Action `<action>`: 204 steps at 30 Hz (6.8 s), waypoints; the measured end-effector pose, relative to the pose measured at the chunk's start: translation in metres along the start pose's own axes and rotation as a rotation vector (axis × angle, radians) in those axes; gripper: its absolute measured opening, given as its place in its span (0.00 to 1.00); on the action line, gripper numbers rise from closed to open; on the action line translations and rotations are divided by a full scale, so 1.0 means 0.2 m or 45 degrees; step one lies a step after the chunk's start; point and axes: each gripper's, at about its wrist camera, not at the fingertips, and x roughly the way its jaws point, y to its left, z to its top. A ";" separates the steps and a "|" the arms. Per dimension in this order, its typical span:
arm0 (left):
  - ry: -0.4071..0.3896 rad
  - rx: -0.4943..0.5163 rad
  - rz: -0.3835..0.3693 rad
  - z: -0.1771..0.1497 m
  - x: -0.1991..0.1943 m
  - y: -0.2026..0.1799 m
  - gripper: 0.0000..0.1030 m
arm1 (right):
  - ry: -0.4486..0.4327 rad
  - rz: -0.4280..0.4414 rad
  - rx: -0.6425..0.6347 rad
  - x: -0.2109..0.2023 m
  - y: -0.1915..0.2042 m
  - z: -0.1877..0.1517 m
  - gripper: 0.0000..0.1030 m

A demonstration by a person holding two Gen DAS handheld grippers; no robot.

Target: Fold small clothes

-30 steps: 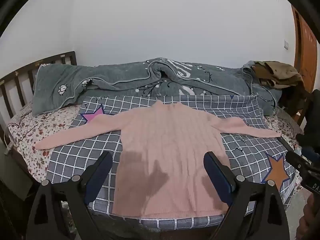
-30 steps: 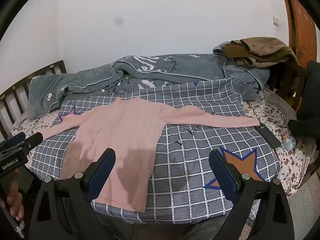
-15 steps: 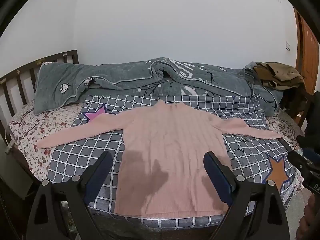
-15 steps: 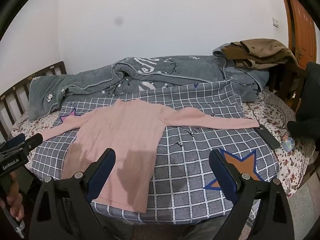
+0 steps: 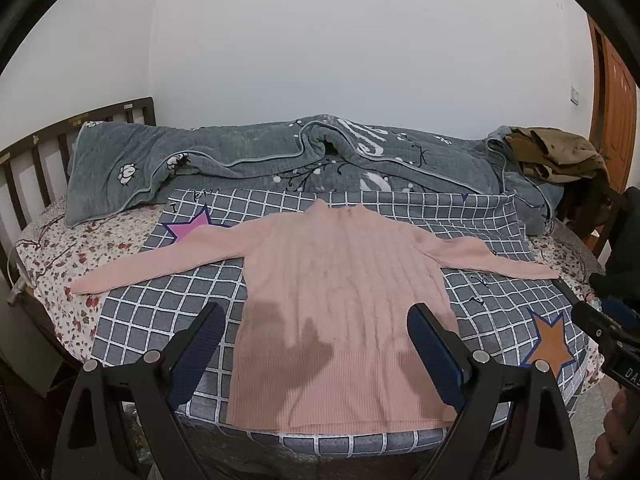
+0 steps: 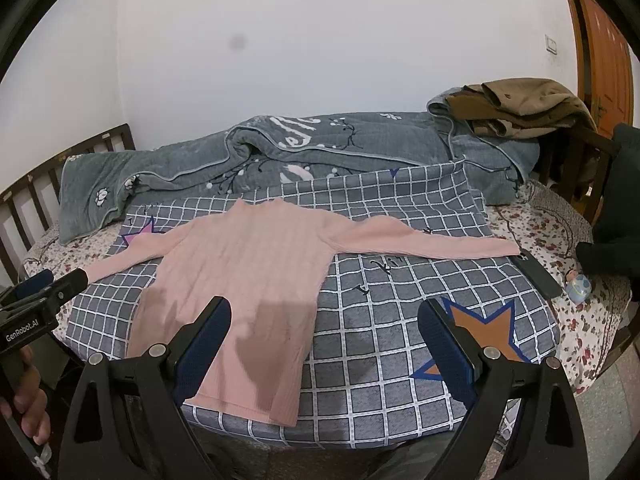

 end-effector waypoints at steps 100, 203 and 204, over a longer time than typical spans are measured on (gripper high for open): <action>0.265 -0.579 0.076 -0.19 1.03 1.33 0.67 | 0.054 0.152 -0.255 0.78 0.54 -0.03 0.87; 0.161 -0.371 0.052 0.13 1.75 0.93 0.63 | 0.391 0.216 -0.036 1.89 0.13 0.18 0.30; 0.153 -0.383 0.056 0.13 1.74 0.94 0.63 | 0.384 0.201 -0.048 1.90 0.15 0.17 0.28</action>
